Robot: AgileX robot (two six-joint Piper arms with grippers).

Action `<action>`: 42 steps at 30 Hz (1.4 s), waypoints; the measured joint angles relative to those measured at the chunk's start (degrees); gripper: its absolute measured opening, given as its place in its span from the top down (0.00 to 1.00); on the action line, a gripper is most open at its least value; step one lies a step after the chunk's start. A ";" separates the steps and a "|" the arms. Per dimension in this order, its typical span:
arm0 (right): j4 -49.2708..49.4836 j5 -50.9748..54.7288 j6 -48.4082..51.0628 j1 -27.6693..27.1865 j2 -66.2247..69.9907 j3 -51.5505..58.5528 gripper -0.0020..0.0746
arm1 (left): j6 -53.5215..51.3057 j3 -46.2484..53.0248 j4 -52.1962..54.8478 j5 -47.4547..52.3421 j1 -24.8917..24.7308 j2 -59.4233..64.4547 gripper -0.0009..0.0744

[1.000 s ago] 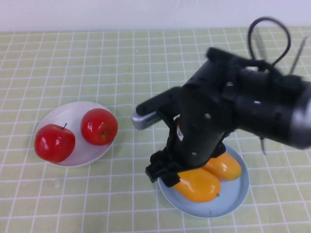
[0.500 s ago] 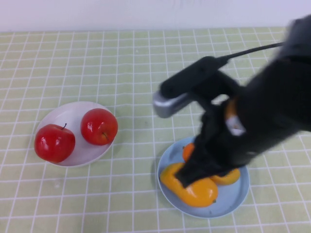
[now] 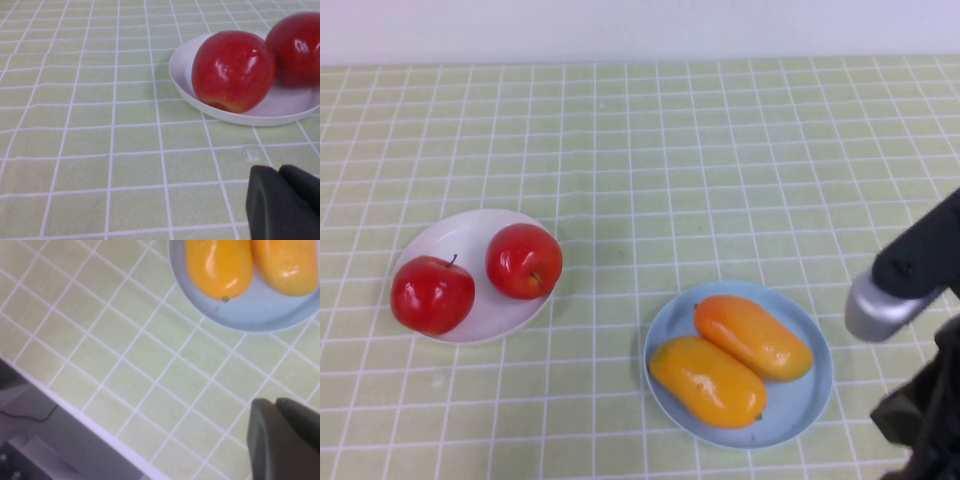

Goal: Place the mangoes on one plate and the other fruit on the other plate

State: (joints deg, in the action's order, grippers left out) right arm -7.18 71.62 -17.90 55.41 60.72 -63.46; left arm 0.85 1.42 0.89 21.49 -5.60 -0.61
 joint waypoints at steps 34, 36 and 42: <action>-9.60 -63.86 0.00 -47.56 -41.13 58.94 0.99 | 0.00 0.00 0.00 0.00 0.00 0.00 0.99; -9.60 -64.14 0.00 -49.47 -46.02 60.95 0.99 | 0.00 0.00 0.00 0.00 0.00 0.00 0.99; -9.49 -63.01 0.00 -50.29 -58.99 64.88 0.99 | 0.00 0.00 0.00 0.00 0.00 0.00 0.99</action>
State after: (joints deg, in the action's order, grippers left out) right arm -16.67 8.62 -17.90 5.11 1.73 1.42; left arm 0.85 1.42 0.89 21.49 -5.60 -0.61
